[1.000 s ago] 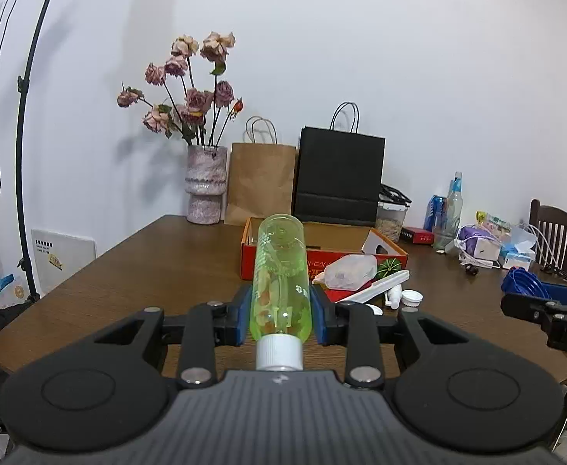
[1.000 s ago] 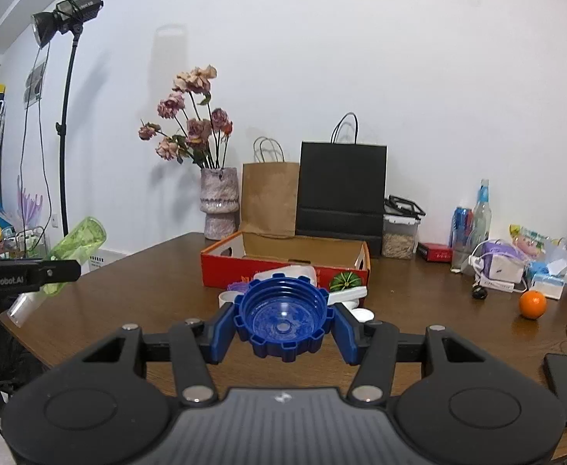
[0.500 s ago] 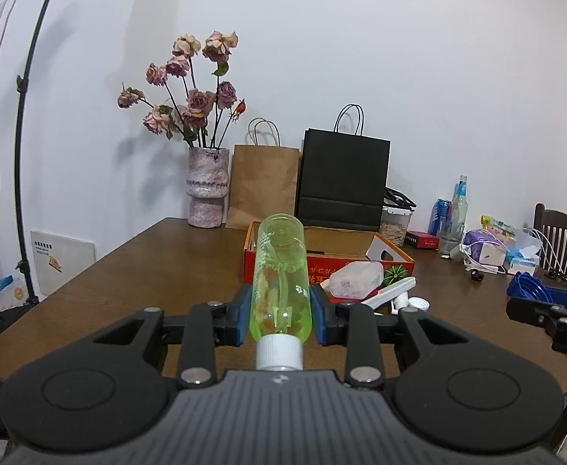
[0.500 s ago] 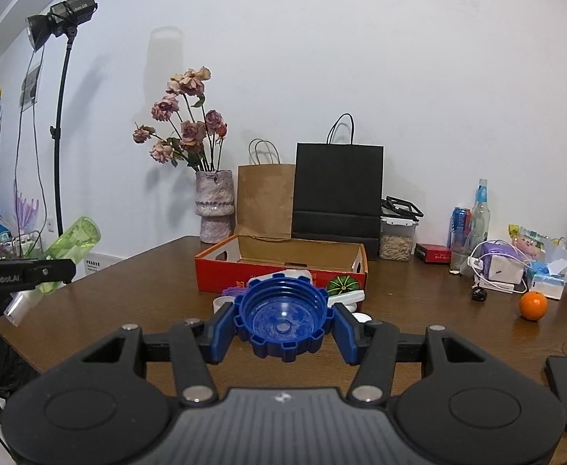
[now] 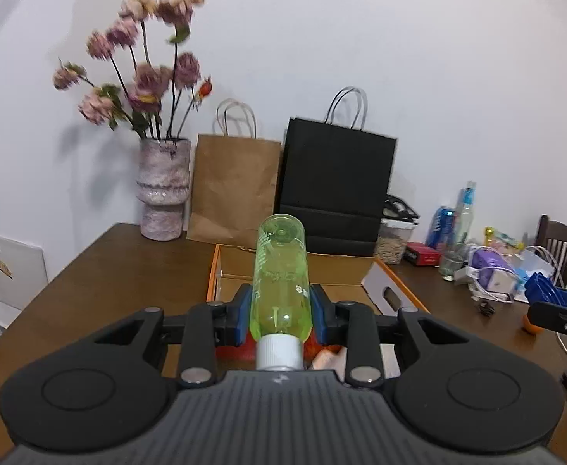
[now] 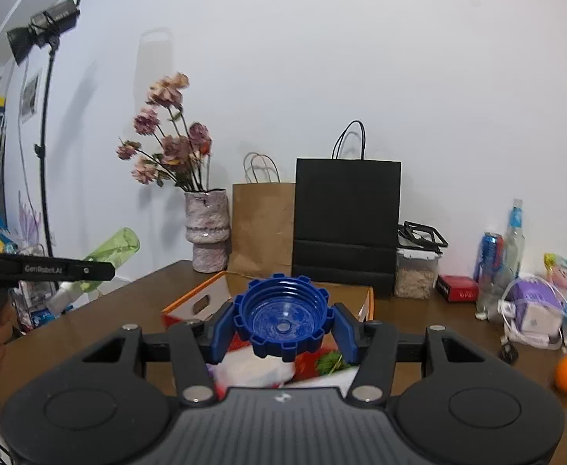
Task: Organize rigid objects
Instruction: 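Carry the green bottle and blue cap into the red box with both tools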
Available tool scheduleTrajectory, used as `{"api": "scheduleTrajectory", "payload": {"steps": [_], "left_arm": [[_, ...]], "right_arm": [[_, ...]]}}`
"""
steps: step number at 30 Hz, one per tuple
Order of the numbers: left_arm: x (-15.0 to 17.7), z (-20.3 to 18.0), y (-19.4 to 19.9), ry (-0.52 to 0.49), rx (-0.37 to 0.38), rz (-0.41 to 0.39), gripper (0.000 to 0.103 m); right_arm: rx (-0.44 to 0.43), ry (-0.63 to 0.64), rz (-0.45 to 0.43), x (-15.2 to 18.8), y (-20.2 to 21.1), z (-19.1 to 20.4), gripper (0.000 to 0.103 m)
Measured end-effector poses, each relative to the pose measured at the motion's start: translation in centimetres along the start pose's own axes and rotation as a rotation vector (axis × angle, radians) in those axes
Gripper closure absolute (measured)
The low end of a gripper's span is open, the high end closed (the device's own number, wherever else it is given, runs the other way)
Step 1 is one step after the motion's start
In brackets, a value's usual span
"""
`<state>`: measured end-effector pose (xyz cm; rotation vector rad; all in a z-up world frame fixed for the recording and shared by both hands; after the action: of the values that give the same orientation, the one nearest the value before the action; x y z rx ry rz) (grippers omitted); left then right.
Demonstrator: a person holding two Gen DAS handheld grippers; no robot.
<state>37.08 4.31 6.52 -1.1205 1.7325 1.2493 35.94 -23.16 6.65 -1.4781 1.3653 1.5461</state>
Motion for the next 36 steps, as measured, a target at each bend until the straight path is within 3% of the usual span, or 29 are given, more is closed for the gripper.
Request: {"api": "scheduleTrajectory", "payload": {"steps": [10, 14, 19, 26, 29, 36], "left_arm": [[-8.0, 1.0, -15.3, -0.002, -0.039, 0.243, 0.072], [-8.7, 0.9, -21.3, -0.050, -0.035, 0.348, 0.072], [-5.6, 1.4, -27.9, -0.122, -0.138, 0.477, 0.072], [-2.3, 3.4, -33.8, -0.148, -0.239, 0.571, 0.071], [-2.1, 3.8, -35.2, -0.176, -0.274, 0.561, 0.070], [-2.3, 4.3, -36.2, -0.167, -0.271, 0.546, 0.067]], "right_arm": [[-0.036, -0.043, 0.111, -7.5, -14.1, -7.5, 0.050], [-0.112, -0.078, 0.234, -9.0, -21.1, -9.5, 0.050], [-0.119, -0.049, 0.415, -6.9, -29.4, -9.6, 0.050], [-0.052, 0.014, 0.603, -0.9, -38.2, -9.0, 0.050], [-0.035, 0.053, 0.637, 0.7, -40.1, -8.5, 0.050], [0.007, 0.141, 0.679, 2.9, -42.6, -7.4, 0.049]]}}
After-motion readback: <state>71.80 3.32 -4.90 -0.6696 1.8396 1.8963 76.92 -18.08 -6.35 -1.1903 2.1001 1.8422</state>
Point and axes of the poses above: each gripper's, at about its wrist camera, not at the fingertips, and y roughly against the way its jaws point, z to its left, x to its underside, the point moved 3 cm from there along -y, roughly the way its jaws point, and after that the axes turned 9 degrees about y, right-handed, at the moved point
